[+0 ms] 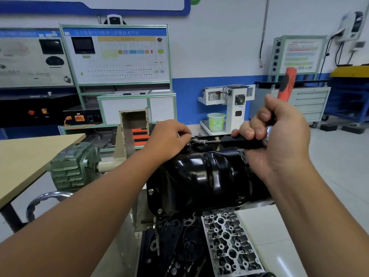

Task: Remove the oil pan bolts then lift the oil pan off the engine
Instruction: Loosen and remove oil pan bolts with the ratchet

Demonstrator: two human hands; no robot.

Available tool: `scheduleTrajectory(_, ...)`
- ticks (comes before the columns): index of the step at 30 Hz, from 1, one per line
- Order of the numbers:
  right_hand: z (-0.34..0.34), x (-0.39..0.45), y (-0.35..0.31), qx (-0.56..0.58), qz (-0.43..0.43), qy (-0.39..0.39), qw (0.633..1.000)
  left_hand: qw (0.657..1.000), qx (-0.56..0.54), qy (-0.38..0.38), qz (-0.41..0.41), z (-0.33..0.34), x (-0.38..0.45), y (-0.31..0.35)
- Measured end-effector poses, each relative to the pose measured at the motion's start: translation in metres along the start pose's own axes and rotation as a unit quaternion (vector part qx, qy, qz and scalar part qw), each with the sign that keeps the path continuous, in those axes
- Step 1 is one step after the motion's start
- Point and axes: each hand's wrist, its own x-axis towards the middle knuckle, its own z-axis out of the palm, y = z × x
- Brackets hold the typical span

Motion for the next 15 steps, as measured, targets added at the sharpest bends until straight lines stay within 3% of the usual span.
scheduleTrajectory(15, -0.002, -0.017, 0.016, -0.066, -0.098, -0.026, 0.993, 1.0, -0.004, -0.008, -0.01, 0.003, 0.003, -0.004)
